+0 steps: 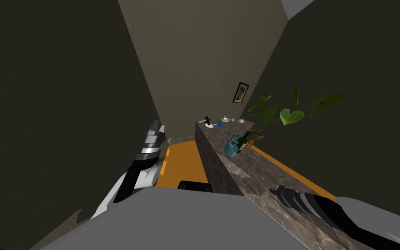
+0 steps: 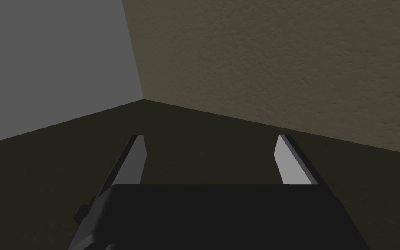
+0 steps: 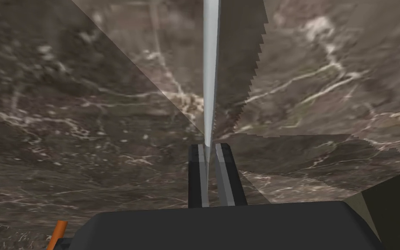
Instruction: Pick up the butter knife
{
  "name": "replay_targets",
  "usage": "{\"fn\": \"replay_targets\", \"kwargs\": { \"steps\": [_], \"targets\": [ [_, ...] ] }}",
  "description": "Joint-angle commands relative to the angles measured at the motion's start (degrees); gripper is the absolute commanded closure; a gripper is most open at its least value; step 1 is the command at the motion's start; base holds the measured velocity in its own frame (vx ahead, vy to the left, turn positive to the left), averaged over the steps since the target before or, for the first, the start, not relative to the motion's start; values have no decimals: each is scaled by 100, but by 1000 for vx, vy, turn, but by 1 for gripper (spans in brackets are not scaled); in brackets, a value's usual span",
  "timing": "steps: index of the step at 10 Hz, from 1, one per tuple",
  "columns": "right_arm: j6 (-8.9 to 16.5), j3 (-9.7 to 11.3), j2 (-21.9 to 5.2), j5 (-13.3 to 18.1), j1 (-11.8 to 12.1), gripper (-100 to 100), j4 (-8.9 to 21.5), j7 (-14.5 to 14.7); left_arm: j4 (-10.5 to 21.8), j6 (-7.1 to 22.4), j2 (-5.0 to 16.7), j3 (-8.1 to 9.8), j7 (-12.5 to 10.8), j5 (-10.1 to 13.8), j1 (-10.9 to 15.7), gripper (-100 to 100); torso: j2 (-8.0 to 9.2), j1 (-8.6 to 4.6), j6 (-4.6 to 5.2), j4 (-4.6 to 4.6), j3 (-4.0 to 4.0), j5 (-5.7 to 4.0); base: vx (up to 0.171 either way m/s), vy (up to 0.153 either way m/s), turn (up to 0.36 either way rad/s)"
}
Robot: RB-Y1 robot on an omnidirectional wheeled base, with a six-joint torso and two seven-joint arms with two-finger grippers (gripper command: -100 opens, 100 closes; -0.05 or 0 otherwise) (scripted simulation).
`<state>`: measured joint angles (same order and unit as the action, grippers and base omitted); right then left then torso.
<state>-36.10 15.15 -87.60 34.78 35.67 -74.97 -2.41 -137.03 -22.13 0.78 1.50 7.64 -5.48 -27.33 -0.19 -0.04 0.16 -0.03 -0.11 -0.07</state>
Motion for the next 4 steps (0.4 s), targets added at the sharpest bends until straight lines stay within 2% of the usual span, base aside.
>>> {"fn": "replay_targets", "kwargs": {
  "steps": [1, 2, 3, 4],
  "targets": [
    [-105, -71, -192, -40, 11, 100, -34, -64, 0, 0, 0, 0, 0, 0, 0, 0, 0, 0, 0, 0, 0, 0, -24, -5, -137],
    [-149, -110, -297, -65, 22, 100, -73, -111, 0, 0, 0, 0, 0, 0, 0, 0, 10, 0, 8, 2, 5, 5, -34, 7, -106],
    [-86, -131, -257, -82, 90, 100, -102, -62, 0, 0, 0, 0, 0, 0, 0, 0, 15, 4, 6, 3, 9, 4, -15, 2, -16],
    [-96, -137, -272, -85, 93, 0, -106, -71, 0, 0, 0, 0, 0, 0, 0, 0, 11, 2, 4, 2, 6, -1, 0, 0, 0]
  ]
}}
